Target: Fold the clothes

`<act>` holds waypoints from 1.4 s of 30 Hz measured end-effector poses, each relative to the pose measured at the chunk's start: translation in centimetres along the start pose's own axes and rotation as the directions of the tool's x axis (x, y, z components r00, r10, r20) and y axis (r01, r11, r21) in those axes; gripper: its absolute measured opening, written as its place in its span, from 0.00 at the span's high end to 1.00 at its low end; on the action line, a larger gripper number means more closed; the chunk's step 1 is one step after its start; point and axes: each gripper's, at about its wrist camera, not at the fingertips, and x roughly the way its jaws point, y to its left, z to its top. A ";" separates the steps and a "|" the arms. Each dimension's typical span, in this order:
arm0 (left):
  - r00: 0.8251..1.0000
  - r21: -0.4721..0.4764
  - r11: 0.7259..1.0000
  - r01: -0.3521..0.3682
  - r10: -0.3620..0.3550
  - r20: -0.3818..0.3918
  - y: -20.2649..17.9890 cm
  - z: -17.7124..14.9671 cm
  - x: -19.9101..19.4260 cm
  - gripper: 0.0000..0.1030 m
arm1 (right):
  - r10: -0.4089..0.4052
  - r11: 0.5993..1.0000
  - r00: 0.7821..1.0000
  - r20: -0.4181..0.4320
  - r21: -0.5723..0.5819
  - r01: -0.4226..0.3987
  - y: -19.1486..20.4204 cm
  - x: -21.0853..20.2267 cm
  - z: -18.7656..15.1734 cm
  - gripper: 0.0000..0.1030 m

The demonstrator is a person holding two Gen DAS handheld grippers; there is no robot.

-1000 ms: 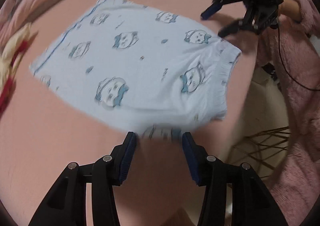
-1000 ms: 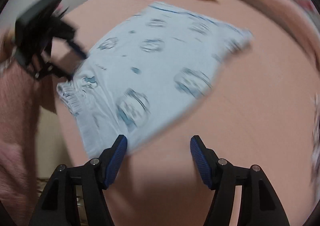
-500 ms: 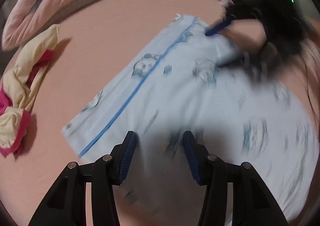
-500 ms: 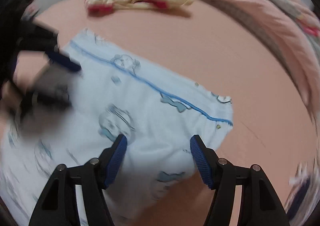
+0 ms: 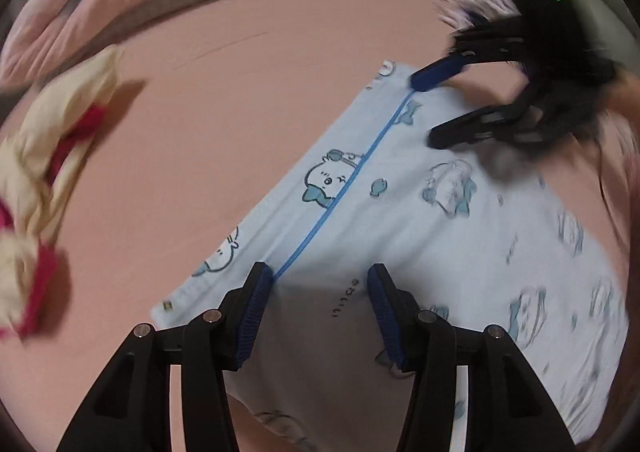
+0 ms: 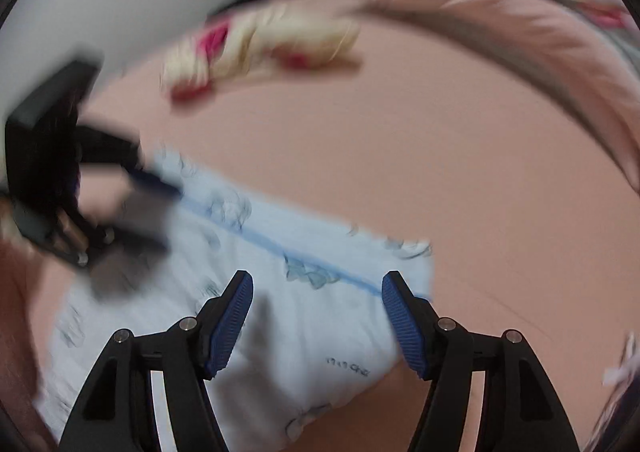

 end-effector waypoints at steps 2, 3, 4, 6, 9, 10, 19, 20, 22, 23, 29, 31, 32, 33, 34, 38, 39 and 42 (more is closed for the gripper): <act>0.988 0.026 0.989 -0.143 0.144 -0.049 1.4 -0.9 -1.2 0.53 | 0.035 0.999 0.999 0.010 -0.005 -0.035 -2.0 -0.6 -1.8 0.50; 0.975 0.038 0.977 -0.210 0.212 -0.072 2.1 -1.4 -1.8 0.54 | 0.001 0.997 1.000 -0.019 0.073 0.000 -3.9 -1.3 -2.5 0.46; 0.970 -0.017 0.974 -0.224 0.221 -0.102 3.1 -2.1 -2.4 0.54 | -0.030 0.989 0.999 -0.031 0.145 0.035 -5.3 -2.0 -3.1 0.34; 0.990 -0.126 0.983 -0.132 0.124 -0.068 2.2 -2.3 -4.0 0.55 | -0.090 0.969 0.995 -0.030 0.230 0.095 -6.6 -3.9 -4.1 0.34; 0.999 -0.174 0.985 0.003 0.005 0.046 -3.3 -2.5 -6.2 0.55 | -0.078 0.968 0.996 0.035 0.241 0.067 -3.0 -7.2 -5.7 0.34; 0.999 -0.191 0.981 0.018 -0.008 0.053 -5.1 -3.1 -6.5 0.54 | -0.058 0.970 0.997 0.058 0.238 0.043 -1.3 -8.2 -6.2 0.34; 0.992 -0.207 0.970 -0.128 0.122 -0.041 -15.9 -11.3 -7.1 0.53 | 0.009 0.991 0.999 -0.043 0.132 -0.003 12.5 -7.1 -14.6 0.33; 0.983 -0.164 0.969 -0.183 0.180 -0.031 -16.7 -12.0 -7.6 0.51 | -0.026 0.992 0.999 -0.039 0.119 0.031 12.8 -7.4 -15.9 0.33; 0.961 -0.135 0.951 -0.277 0.275 -0.034 -17.8 -13.0 -8.9 0.52 | -0.045 0.990 0.998 -0.041 0.132 0.050 12.4 -8.9 -17.9 0.33; 0.962 -0.182 0.945 -0.273 0.267 -0.055 -17.6 -13.5 -9.7 0.52 | -0.049 0.986 0.998 -0.050 0.159 0.056 11.8 -9.6 -18.8 0.33; 0.997 -0.610 0.789 -0.071 0.059 -0.040 -15.8 -17.3 -12.1 0.52 | 0.104 0.839 0.987 0.125 0.521 -0.155 8.1 -13.0 -21.3 0.33; 0.999 -0.746 0.665 0.043 -0.036 0.026 -15.2 -18.5 -12.4 0.52 | 0.145 0.718 0.971 0.188 0.656 -0.234 6.2 -13.2 -21.7 0.33; 0.993 -0.803 0.585 0.113 -0.090 0.074 -14.9 -19.1 -12.3 0.52 | 0.153 0.674 0.969 0.193 0.697 -0.245 5.7 -13.1 -21.9 0.33; 0.977 -0.837 0.506 0.207 -0.154 0.148 -15.1 -19.8 -12.0 0.52 | 0.135 0.691 0.977 0.167 0.691 -0.214 6.1 -12.9 -21.9 0.33; 0.969 -0.855 0.460 0.240 -0.172 0.180 -15.3 -20.2 -11.7 0.52 | 0.118 0.706 0.983 0.141 0.684 -0.183 6.5 -12.7 -21.9 0.33; 0.949 -0.894 0.326 0.307 -0.177 0.261 -15.9 -21.7 -10.9 0.53 | 0.067 0.774 0.997 0.032 0.629 -0.072 8.8 -11.5 -22.7 0.32; 0.938 -0.893 0.298 0.338 -0.191 0.291 -16.0 -21.9 -10.9 0.53 | 0.054 0.786 0.998 0.013 0.616 -0.050 9.3 -11.3 -22.9 0.32; 0.917 -0.877 0.287 0.386 -0.225 0.330 -16.9 -21.5 -10.6 0.56 | 0.052 0.796 0.999 0.010 0.603 -0.048 10.0 -11.9 -23.0 0.33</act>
